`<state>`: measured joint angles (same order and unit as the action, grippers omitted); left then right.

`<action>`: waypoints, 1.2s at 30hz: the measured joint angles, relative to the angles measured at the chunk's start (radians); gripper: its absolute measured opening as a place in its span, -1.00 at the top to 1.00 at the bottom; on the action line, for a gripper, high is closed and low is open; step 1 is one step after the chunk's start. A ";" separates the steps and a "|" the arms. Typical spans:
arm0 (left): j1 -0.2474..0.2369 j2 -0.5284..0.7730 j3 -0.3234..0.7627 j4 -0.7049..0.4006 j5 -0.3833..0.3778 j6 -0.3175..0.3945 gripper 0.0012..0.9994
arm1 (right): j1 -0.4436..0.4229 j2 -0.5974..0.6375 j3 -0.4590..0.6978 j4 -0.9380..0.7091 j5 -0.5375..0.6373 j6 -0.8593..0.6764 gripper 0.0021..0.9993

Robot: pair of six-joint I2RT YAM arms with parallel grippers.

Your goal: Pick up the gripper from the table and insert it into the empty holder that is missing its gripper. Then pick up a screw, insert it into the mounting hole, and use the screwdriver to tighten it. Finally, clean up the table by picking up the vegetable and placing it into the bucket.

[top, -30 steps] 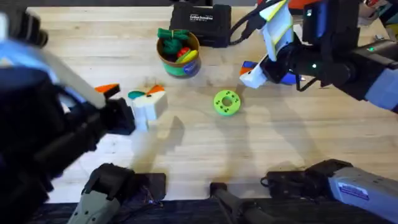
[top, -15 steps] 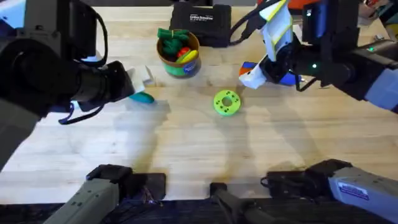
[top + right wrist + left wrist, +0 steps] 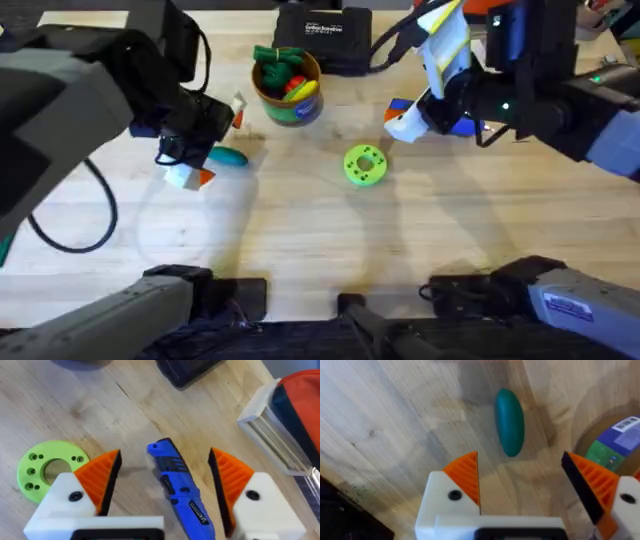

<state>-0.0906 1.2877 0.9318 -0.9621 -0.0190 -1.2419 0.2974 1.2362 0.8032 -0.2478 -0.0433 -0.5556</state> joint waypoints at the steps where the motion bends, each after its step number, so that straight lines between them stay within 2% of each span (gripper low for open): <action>1: 0.000 0.019 0.000 0.004 0.000 -0.020 -0.97 | 0.000 0.000 0.000 0.000 0.000 0.000 -0.99; 8: 0.000 0.146 0.000 0.068 0.000 -0.089 -0.98 | 0.000 0.000 0.000 0.000 0.000 0.002 -0.98; 16: 0.000 0.247 0.000 0.097 0.000 -0.103 -0.76 | 0.000 0.000 0.000 0.000 0.000 0.002 -0.99; 18: 0.000 0.269 0.000 0.099 0.000 -0.106 -0.56 | 0.000 0.000 0.000 0.000 0.000 0.002 -0.99; 24: 0.000 0.283 0.001 0.099 0.008 -0.110 0.63 | 0.000 0.000 0.000 0.000 0.000 0.002 -0.99; 30: 0.003 0.282 0.006 0.099 0.025 -0.111 0.96 | 0.000 0.000 0.000 0.000 0.000 0.002 -0.99; 36: 0.003 0.282 0.069 0.051 0.091 -0.042 0.96 | 0.000 0.000 0.000 0.000 0.000 0.002 -0.99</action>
<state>-0.0872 1.5696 1.0012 -0.9112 0.0724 -1.2840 0.2974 1.2362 0.8032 -0.2481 -0.0433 -0.5533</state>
